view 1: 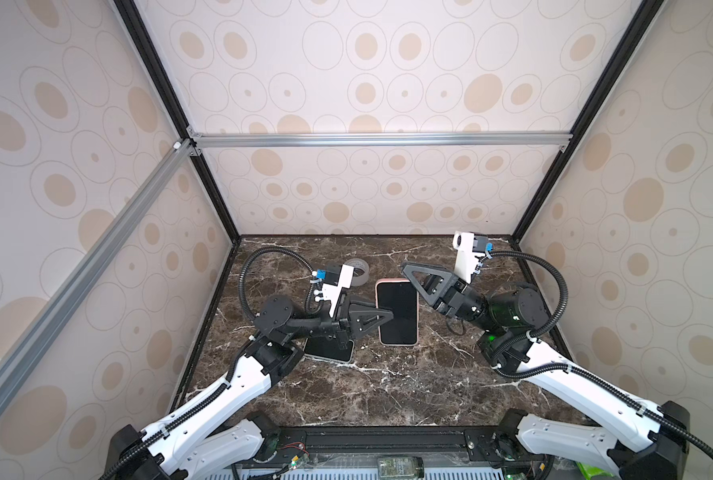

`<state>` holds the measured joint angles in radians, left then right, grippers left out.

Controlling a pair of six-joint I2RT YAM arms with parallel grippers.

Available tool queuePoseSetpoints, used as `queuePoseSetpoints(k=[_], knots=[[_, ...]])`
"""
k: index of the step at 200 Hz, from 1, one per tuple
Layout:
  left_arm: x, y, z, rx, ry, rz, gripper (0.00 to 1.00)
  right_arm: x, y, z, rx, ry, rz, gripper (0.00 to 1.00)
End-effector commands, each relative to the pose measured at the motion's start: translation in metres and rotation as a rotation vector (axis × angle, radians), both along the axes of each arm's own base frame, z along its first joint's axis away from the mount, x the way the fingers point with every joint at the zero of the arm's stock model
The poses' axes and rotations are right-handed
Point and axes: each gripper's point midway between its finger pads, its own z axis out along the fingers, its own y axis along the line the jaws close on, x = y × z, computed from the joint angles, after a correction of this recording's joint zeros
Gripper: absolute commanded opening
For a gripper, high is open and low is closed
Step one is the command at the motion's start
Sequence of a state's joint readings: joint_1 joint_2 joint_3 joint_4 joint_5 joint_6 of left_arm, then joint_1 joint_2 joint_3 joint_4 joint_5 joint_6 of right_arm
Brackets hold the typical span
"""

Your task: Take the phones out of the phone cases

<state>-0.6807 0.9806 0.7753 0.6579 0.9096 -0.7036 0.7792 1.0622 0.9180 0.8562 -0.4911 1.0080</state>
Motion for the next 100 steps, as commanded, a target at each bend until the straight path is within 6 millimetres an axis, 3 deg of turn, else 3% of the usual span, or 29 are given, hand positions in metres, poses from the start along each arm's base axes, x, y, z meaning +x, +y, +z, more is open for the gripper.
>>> queuePoseSetpoints(k=[1, 29, 100], knots=[[0.017, 0.000, 0.007, -0.004, -0.073, 0.099, 0.00, -0.019, -0.002, 0.013, 0.030, 0.011, 0.098, 0.04], [0.026, -0.005, 0.004, 0.043, -0.100, 0.122, 0.00, -0.024, -0.001, 0.014, 0.004, 0.016, 0.126, 0.05], [0.023, -0.015, 0.010, 0.059, -0.215, 0.042, 0.00, -0.038, -0.002, 0.018, -0.032, 0.008, 0.178, 0.05]])
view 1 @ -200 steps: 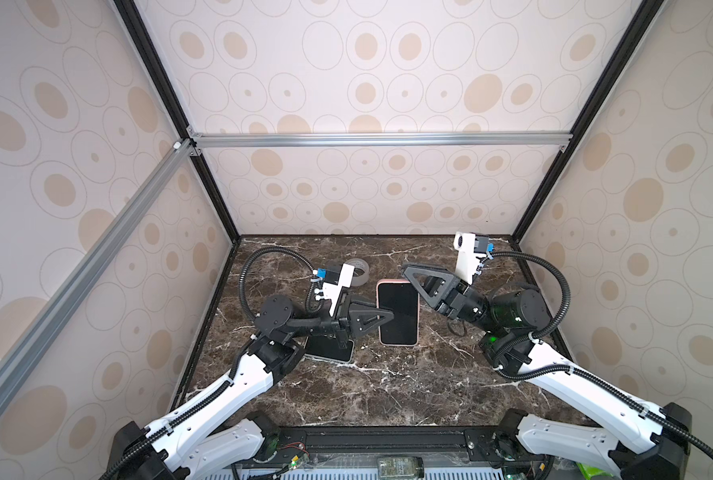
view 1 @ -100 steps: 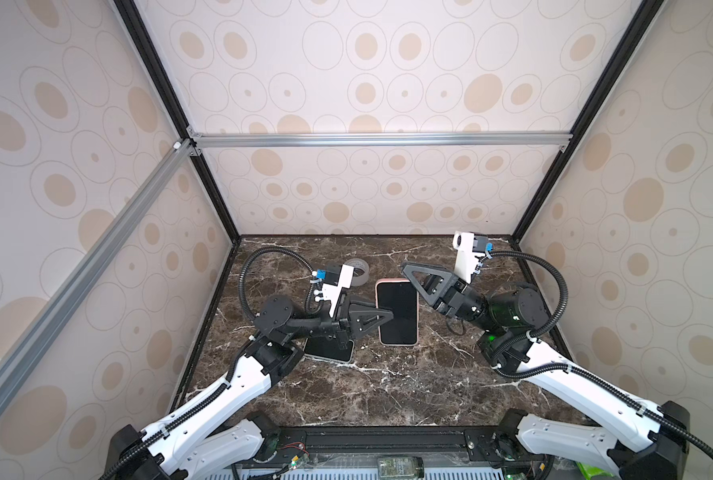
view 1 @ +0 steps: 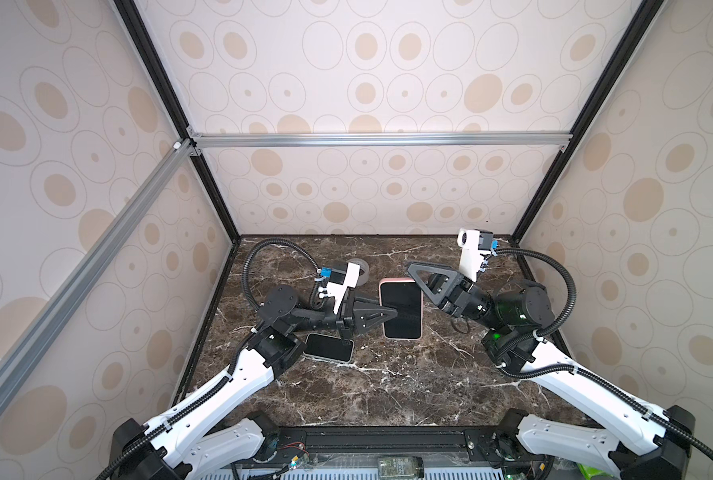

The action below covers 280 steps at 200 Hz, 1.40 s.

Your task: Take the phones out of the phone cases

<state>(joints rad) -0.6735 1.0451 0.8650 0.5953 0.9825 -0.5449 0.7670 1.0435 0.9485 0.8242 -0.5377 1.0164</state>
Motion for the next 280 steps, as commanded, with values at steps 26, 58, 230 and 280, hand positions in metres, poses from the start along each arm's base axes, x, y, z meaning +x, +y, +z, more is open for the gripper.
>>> queuePoseSetpoints(k=[26, 58, 230, 280], knots=[[0.023, -0.006, 0.007, 0.018, -0.102, 0.060, 0.00, -0.033, 0.003, 0.009, -0.032, 0.027, 0.171, 0.05], [0.024, -0.007, 0.012, 0.024, -0.141, 0.068, 0.00, -0.035, 0.004, 0.009, -0.033, 0.036, 0.197, 0.04], [0.040, -0.005, 0.030, 0.031, -0.247, 0.139, 0.00, -0.049, 0.005, 0.008, -0.052, 0.042, 0.246, 0.12], [0.047, -0.003, 0.035, 0.039, -0.264, 0.158, 0.00, -0.054, 0.006, 0.010, -0.057, 0.029, 0.263, 0.17]])
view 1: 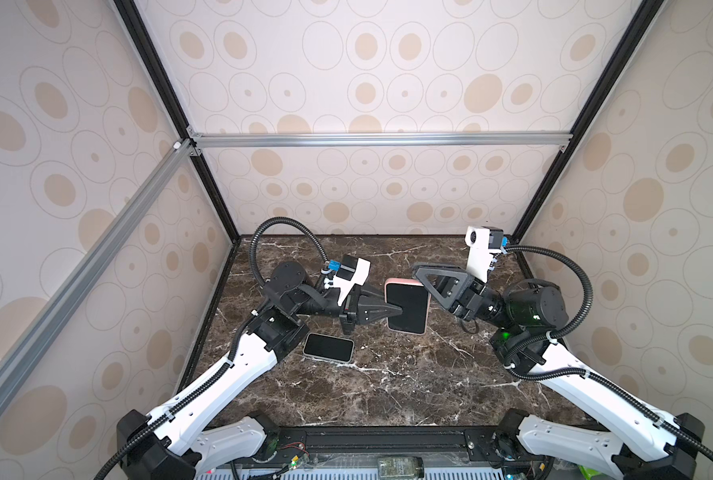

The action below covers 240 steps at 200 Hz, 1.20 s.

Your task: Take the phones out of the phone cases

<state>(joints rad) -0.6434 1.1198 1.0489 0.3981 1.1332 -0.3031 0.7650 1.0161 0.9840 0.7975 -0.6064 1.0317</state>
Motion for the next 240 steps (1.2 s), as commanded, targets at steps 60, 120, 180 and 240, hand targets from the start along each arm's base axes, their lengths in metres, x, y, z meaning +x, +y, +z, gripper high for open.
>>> queuePoseSetpoints(k=[60, 120, 180, 240], knots=[[0.052, 0.004, 0.019, -0.050, -0.075, 0.233, 0.00, -0.035, 0.012, -0.005, -0.065, 0.073, 0.203, 0.20], [0.050, 0.004, 0.022, -0.059, -0.069, 0.221, 0.00, -0.030, 0.015, -0.017, -0.113, 0.079, 0.159, 0.19], [0.048, 0.004, 0.024, -0.061, -0.062, 0.207, 0.00, -0.025, 0.014, -0.024, -0.129, 0.085, 0.117, 0.26], [0.049, 0.004, 0.022, -0.056, -0.062, 0.206, 0.00, -0.023, 0.014, -0.021, -0.115, 0.092, 0.112, 0.19]])
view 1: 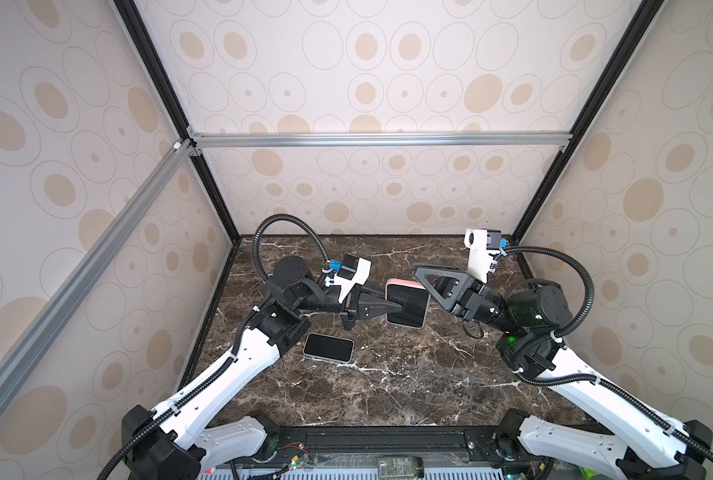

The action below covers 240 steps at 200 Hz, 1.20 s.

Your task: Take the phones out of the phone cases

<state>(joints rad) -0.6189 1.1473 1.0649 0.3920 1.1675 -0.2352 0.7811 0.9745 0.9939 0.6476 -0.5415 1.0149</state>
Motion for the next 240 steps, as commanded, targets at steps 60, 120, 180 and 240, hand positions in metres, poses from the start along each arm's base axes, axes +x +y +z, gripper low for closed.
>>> queuePoseSetpoints(k=[60, 120, 180, 240], knots=[[0.039, 0.004, 0.030, -0.076, -0.010, 0.197, 0.00, -0.022, 0.019, -0.026, -0.115, 0.028, 0.127, 0.22], [0.038, 0.004, 0.030, -0.080, -0.003, 0.184, 0.00, -0.018, 0.023, -0.033, -0.128, 0.033, 0.117, 0.28], [0.042, 0.002, 0.024, -0.066, -0.008, 0.199, 0.00, -0.022, 0.021, -0.025, -0.082, 0.046, 0.161, 0.20], [0.046, 0.002, 0.028, -0.056, -0.033, 0.223, 0.00, -0.026, 0.023, -0.022, -0.060, 0.078, 0.218, 0.23]])
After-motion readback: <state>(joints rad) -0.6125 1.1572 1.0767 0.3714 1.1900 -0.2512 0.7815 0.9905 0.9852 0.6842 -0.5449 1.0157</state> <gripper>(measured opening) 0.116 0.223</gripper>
